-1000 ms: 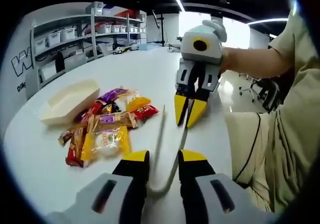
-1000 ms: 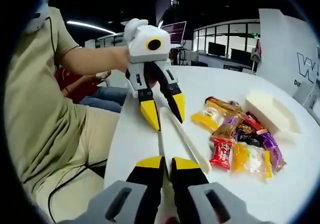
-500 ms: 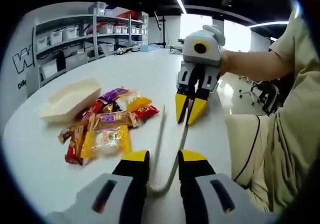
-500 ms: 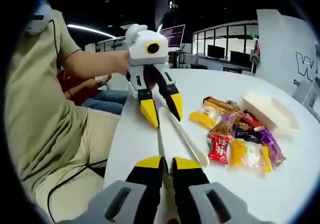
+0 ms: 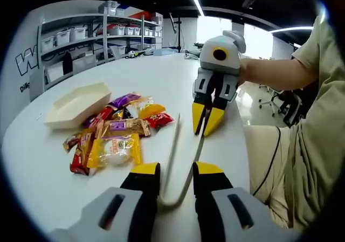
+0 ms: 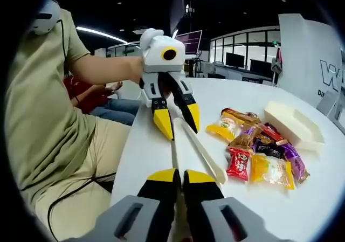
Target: Place the target food into the container with the food tongs after gripping and lifting it, then release it inside without dropping or visibly crushing the food.
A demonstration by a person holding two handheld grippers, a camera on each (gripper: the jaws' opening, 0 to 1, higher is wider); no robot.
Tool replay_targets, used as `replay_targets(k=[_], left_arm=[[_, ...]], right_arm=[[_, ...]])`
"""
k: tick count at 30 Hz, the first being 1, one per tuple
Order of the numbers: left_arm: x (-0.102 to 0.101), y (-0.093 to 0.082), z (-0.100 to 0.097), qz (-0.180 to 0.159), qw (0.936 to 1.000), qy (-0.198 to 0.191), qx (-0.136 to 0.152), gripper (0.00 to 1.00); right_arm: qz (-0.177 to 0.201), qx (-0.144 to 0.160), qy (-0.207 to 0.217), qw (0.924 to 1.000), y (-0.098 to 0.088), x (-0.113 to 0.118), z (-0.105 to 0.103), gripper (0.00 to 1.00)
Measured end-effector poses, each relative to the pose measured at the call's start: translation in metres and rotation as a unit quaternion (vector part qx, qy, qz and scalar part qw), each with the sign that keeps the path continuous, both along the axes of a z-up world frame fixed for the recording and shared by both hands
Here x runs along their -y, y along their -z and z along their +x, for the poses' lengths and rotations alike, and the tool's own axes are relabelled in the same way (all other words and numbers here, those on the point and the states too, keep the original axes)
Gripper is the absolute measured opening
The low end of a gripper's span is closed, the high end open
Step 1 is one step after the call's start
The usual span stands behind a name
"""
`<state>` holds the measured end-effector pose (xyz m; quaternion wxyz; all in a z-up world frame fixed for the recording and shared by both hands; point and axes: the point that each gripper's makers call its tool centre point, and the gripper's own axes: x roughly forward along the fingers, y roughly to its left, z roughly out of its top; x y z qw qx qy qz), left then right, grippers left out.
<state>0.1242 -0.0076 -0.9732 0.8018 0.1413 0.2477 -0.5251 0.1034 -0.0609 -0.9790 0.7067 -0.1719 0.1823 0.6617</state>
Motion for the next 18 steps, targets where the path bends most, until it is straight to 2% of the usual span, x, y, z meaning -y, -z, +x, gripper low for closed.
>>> replay_targets(k=[9,13,18], left_arm=[[-0.0031,-0.0033,0.0031,-0.014,0.9998,-0.011,-0.002,0.25],[-0.0056,-0.0050,0.0030,-0.027,0.9995,-0.015,-0.005,0.25],[-0.0100,-0.0086,0.0047,-0.044,0.9987,-0.025,-0.007,0.26]], right_arm=[[0.027,-0.012,-0.012,0.9995,0.0000,-0.0004,-0.0032,0.00],[0.033,-0.008,-0.019,0.9992,-0.0005,-0.0012,-0.0043,0.00],[0.046,-0.018,-0.015,0.9986,-0.0005,-0.0002,-0.0033,0.00]])
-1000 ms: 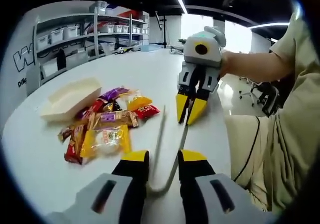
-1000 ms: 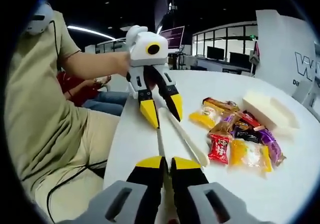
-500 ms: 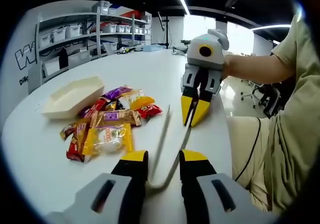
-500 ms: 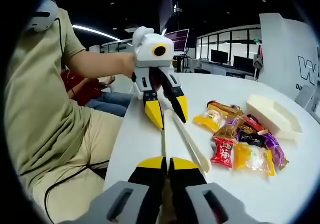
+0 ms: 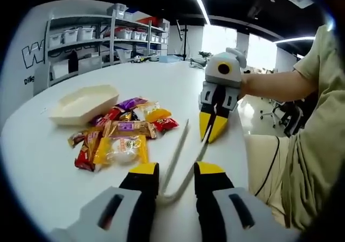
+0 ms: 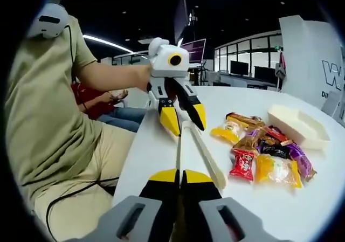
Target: Place the target food into the container with the food tongs after gripping and lifting it, then release it inside without dropping or visibly crushing the food.
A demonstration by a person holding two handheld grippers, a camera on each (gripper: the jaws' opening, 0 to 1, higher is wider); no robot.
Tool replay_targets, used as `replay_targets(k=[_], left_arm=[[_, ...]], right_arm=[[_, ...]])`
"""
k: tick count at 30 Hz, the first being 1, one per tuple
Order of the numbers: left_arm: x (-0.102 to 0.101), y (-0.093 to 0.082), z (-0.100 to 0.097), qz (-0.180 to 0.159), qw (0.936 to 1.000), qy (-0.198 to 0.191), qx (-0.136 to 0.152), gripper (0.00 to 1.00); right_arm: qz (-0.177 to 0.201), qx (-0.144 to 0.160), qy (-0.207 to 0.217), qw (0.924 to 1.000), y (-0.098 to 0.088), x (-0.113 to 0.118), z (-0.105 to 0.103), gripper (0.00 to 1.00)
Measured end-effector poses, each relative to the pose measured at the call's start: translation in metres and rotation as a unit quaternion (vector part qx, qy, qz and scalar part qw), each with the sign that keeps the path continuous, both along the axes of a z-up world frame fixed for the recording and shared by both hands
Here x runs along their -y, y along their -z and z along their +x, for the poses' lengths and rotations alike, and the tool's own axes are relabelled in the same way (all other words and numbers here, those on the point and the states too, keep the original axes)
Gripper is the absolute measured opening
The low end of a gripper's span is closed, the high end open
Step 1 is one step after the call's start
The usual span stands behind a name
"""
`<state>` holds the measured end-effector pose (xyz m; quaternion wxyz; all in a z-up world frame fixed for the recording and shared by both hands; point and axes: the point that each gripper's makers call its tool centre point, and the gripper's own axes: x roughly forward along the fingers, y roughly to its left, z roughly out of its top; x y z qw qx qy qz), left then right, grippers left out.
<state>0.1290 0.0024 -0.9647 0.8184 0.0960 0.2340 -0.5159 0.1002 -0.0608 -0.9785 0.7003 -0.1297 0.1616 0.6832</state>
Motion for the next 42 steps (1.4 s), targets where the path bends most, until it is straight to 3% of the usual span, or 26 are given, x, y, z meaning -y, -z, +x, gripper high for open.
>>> replay_targets(k=[7,13,19,23,25,29,42], left_arm=[[-0.003,-0.004,0.000,-0.030,0.9994,-0.016,-0.003,0.32],[0.002,-0.011,-0.001,-0.062,0.9979,-0.021,-0.001,0.36],[0.012,-0.030,0.003,-0.132,0.9907,-0.034,0.005,0.39],[0.017,-0.031,0.002,-0.144,0.9889,-0.035,0.004,0.40],[0.023,-0.041,0.001,-0.187,0.9817,-0.036,-0.002,0.39],[0.028,-0.054,0.001,-0.228,0.9730,-0.035,0.005,0.39],[0.046,-0.085,-0.003,-0.315,0.9485,-0.031,0.017,0.39]], right_arm=[[0.015,-0.012,0.001,0.9998,-0.004,0.000,-0.001,0.00],[0.062,-0.036,0.012,0.9974,-0.018,-0.002,0.000,0.00],[0.094,-0.048,0.008,0.9944,-0.033,-0.004,-0.003,0.00],[0.125,-0.053,0.007,0.9906,-0.047,-0.007,-0.004,0.00],[0.134,-0.059,0.006,0.9892,-0.051,-0.008,-0.005,0.00],[0.148,-0.061,-0.001,0.9871,-0.058,-0.011,-0.008,0.00],[0.175,-0.073,-0.022,0.9816,-0.075,-0.020,-0.017,0.00]])
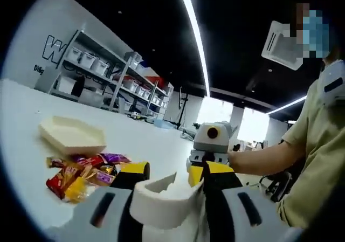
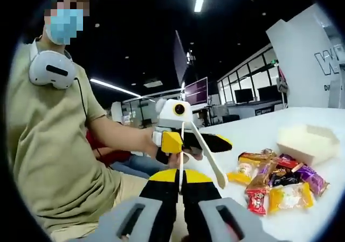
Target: Place the target food into the container with the food tongs after gripping and lifting it, then release it inside without dropping or visibly crushing the food.
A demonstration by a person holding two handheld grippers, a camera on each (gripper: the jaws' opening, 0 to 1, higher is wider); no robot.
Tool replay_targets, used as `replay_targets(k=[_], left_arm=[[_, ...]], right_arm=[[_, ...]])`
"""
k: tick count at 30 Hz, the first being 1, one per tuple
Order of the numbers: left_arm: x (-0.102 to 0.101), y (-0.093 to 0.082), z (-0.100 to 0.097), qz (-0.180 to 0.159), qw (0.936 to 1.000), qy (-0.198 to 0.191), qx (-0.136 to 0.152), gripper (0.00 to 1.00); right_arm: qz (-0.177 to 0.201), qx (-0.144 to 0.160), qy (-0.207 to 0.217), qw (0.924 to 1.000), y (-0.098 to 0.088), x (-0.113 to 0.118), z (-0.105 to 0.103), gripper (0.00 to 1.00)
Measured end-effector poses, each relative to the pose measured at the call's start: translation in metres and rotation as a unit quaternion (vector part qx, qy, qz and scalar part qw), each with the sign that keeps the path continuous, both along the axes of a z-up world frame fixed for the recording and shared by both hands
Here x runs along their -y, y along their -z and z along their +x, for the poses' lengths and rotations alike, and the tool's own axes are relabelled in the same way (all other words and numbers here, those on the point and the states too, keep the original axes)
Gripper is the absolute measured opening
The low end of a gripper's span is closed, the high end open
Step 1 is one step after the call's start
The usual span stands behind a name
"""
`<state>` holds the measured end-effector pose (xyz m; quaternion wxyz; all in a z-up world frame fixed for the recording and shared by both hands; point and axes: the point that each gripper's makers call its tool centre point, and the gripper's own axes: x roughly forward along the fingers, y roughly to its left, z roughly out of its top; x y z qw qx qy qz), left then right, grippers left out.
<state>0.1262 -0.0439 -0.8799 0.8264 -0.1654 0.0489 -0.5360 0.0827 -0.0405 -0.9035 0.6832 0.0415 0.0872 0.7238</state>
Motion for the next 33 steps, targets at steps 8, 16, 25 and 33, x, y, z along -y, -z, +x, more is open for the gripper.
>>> replay_targets(k=[8,16,25,33], left_arm=[[0.007,-0.013,-0.004,-0.044,0.9990,0.004,-0.002,0.38],[0.012,-0.022,-0.005,-0.064,0.9979,0.009,0.003,0.37],[0.011,-0.030,-0.005,-0.084,0.9964,0.011,0.002,0.38],[0.012,-0.033,-0.007,-0.095,0.9954,0.015,0.001,0.40]], right_arm=[[0.003,0.001,-0.012,0.9999,-0.005,-0.005,-0.006,0.00],[0.003,0.003,-0.023,0.9997,-0.010,-0.009,-0.011,0.00],[0.011,-0.001,-0.029,0.9995,-0.015,-0.009,-0.012,0.00],[0.020,-0.006,-0.035,0.9992,-0.018,-0.010,-0.014,0.00]])
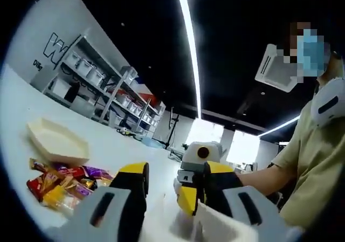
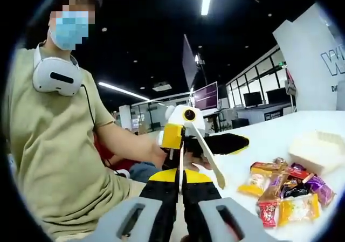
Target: Place the target food into the container with the food tongs after gripping and lifting it, then release it inside without dropping or visibly crushing the food.
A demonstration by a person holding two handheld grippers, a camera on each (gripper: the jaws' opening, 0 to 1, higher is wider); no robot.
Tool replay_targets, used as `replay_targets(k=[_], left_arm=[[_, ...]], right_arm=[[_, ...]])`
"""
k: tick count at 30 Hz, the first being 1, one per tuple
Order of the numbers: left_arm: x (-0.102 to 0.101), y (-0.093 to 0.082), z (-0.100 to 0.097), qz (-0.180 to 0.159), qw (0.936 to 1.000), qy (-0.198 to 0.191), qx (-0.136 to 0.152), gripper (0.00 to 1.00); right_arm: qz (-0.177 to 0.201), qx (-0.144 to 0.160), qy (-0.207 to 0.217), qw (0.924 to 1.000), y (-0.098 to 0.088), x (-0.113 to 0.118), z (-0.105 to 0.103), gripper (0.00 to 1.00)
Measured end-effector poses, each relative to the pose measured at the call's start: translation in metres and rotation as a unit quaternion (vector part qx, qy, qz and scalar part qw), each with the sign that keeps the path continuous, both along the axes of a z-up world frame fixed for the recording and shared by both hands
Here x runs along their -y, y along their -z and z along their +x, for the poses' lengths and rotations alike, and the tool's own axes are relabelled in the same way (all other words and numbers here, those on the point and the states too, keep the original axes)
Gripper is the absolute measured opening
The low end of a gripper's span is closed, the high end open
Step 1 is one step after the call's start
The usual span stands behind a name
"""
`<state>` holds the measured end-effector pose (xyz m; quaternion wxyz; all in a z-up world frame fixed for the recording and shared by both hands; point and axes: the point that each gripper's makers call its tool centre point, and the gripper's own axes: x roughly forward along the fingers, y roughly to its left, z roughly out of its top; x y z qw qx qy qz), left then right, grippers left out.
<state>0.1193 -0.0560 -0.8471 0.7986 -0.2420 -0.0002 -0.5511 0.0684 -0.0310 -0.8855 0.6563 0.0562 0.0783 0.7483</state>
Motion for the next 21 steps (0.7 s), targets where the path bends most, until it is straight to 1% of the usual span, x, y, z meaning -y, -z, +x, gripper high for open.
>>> replay_targets(k=[6,8,11,14,17,21], left_arm=[[0.001,-0.002,-0.002,-0.003,1.0000,0.004,0.001,0.39],[0.002,0.000,-0.003,0.002,1.0000,0.005,0.001,0.40],[0.003,0.001,-0.005,0.003,0.9999,0.012,0.001,0.40],[0.005,0.001,-0.007,0.002,0.9998,0.018,-0.001,0.38],[0.006,0.001,-0.011,0.000,0.9996,0.028,-0.001,0.33],[0.007,0.000,-0.010,0.002,0.9997,0.023,0.005,0.34]], right_arm=[[0.003,-0.006,-0.004,1.0000,-0.002,0.000,-0.001,0.00],[0.005,-0.010,-0.006,0.9999,-0.003,0.000,-0.002,0.00],[0.007,-0.006,-0.006,0.9999,-0.004,0.000,-0.003,0.00],[0.006,-0.007,-0.008,0.9999,-0.005,0.000,-0.003,0.00],[0.006,-0.007,-0.009,0.9999,-0.005,0.001,-0.003,0.00],[0.003,-0.012,-0.013,0.9998,-0.005,0.001,-0.005,0.00]])
